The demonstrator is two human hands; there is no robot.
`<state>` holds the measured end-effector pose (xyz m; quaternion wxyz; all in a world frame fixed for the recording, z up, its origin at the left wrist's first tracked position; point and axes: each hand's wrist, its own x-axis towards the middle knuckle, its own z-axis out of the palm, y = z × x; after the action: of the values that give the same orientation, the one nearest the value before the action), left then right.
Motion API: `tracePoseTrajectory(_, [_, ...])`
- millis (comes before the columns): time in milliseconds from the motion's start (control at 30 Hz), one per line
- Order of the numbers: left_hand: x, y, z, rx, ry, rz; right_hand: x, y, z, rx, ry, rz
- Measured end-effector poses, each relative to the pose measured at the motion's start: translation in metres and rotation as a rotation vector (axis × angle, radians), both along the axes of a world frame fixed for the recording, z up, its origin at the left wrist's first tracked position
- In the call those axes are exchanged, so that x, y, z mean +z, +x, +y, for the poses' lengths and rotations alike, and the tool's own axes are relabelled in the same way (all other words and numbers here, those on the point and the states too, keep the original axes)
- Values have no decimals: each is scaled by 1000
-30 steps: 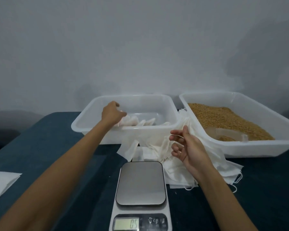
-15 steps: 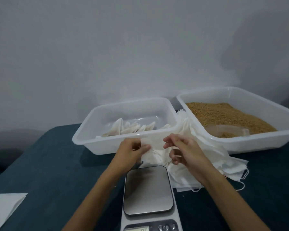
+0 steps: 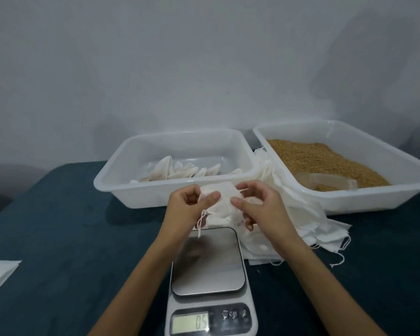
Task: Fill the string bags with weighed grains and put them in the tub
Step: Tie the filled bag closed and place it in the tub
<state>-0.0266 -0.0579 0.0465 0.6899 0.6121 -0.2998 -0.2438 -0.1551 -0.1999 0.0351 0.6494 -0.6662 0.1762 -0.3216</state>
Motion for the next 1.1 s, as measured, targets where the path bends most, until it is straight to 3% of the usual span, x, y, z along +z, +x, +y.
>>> tracePoseTrajectory(67, [-2,-3,-2,98,40,-115,-2,1,8,-83,-192,-51])
tracePoseTrajectory(167, [-5,-9,-3,114,65,-212,0,1,21,65,-171,-168])
tracePoseTrajectory(300, [-1,-15,-3,34,-24,-143,5,1,27,143,-149,-162])
tracePoseTrajectory(467, [3,-17,1,-131,-84,-107,5,-1,21,88,-148,-160])
tracePoseTrajectory(733, [-1,-18,-2,-64,-114,-176,2,1,19,102,-113,-123])
tracePoseTrajectory(867, [-1,-17,-2,-8,-110,-196,2,0,13,0,-38,-165])
tracePoseTrajectory(1100, [-2,-21,-3,-21,-96,-191,4,-1,28,-11,-342,-111])
